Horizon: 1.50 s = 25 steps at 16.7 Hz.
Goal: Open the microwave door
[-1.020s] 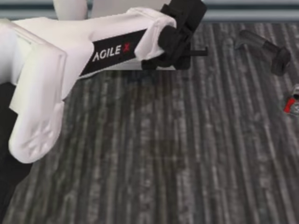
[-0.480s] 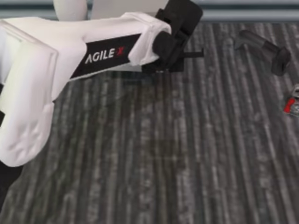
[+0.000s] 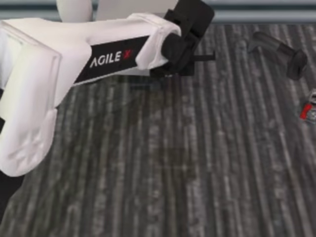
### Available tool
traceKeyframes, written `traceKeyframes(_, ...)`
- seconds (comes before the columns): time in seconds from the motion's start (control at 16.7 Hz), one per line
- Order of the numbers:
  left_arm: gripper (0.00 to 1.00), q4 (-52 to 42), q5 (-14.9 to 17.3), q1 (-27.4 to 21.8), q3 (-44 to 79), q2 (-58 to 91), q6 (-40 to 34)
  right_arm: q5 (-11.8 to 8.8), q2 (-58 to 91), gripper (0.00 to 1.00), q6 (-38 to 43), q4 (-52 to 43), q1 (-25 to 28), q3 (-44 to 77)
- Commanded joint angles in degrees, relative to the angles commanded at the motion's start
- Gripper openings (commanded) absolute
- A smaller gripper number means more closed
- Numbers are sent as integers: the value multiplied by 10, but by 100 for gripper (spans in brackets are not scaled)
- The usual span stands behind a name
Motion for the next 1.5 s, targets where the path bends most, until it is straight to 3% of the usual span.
traceKeyframes(0.96, 0, 0, 0, 0, 0, 0, 0, 0, 0, 100, 0, 0, 0, 0)
traceKeyframes(1.5, 0, 35, 21, 3, -53, -30, 33, 0, 0, 100, 0, 0, 0, 0)
